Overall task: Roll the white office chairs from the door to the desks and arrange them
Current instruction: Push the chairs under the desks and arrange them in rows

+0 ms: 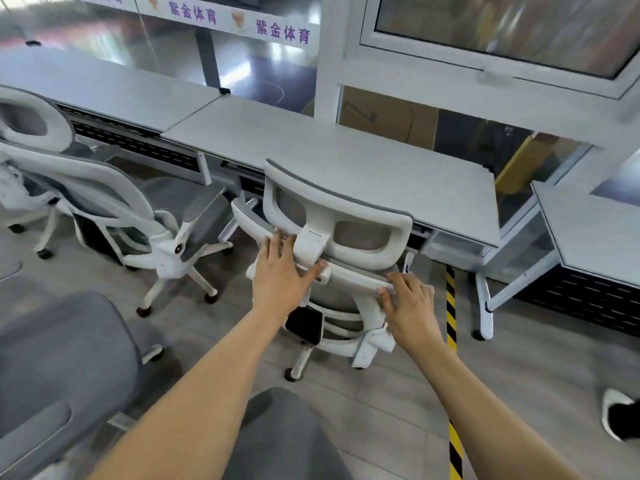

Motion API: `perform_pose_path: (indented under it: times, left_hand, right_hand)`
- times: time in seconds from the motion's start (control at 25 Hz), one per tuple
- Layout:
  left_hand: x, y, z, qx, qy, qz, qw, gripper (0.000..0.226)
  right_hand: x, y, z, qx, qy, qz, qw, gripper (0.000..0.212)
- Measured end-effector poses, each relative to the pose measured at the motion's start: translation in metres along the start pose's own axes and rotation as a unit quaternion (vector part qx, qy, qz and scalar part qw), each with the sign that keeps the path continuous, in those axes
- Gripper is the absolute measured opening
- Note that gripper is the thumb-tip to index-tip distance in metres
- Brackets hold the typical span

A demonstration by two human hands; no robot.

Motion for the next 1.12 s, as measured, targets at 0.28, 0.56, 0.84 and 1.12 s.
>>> perform_pose_path:
  times: [0.28, 0.56, 0.84, 1.12]
  left_hand:
    - [0.006, -0.015, -0.004, 0.021, 0.006, -0.010, 1.000, 0.095]
    - [0.010, -0.018, -0.002, 0.041, -0.041, -0.008, 0.998, 0.097]
    - [0.010, -0.024, -0.004, 0.026, -0.081, 0.055, 0.995, 0.101]
    - [0.068, -0.015, -0.099, -0.074, -0.087, 0.098, 0.989, 0.057]
  right_hand:
    - [-0.007, -0.011, 0.002, 0.017, -0.004, 0.034, 0.999, 0.036]
    - [-0.005, -0.009, 0.014, 0.032, -0.026, 0.036, 0.999, 0.037]
    - [0.000, -0.010, 0.013, 0.032, -0.035, 0.013, 0.999, 0.046]
    - [0.037, -0.058, -0.090, 0.039, 0.021, 0.061, 0.997, 0.046]
Point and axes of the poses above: each hand's wrist, its own z-axis towards the middle knuckle, its own x-axis out of the back of the hand, y = z × x, the point moved 5 cm from there along z, towards the middle knuckle, and after that the axes turned 1 degree about y, right-handed, at the moved point
